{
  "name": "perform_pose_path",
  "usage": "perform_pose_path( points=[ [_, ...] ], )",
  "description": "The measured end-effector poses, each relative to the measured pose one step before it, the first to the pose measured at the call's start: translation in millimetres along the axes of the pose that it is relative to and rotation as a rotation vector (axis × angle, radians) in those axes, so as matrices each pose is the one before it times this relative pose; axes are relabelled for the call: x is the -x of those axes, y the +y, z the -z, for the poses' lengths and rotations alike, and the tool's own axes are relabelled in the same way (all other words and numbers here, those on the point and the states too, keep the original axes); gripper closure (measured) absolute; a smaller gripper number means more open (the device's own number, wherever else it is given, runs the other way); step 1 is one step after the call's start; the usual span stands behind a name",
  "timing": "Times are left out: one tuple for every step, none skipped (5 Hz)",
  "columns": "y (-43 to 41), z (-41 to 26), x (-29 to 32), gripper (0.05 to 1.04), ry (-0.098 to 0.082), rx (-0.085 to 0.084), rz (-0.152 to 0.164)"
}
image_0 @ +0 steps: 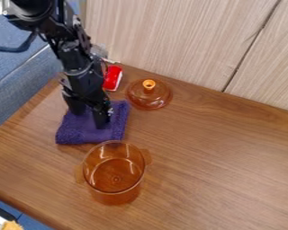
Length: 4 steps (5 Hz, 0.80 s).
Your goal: Move the purple cloth to the right of the cup
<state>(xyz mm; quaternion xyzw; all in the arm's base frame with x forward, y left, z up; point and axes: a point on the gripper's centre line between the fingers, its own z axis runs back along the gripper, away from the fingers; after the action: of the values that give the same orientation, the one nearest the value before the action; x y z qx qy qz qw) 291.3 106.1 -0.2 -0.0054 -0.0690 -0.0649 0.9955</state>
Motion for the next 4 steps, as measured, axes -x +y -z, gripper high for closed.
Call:
perform_pose_path(
  points=[
    [1.41,2.7,2.09,0.082,-0.0009,-0.0154,-0.0123],
    [-7.77,2.91,-2.32,0.082,0.0081,0.0021,0.0205],
    [-12.51,0.79,-3.95,0.082,0.0001,0.0074,0.0291],
    [-32.8,1.45,-12.97,0.082,-0.0095,0.0148,0.0906]
  ],
)
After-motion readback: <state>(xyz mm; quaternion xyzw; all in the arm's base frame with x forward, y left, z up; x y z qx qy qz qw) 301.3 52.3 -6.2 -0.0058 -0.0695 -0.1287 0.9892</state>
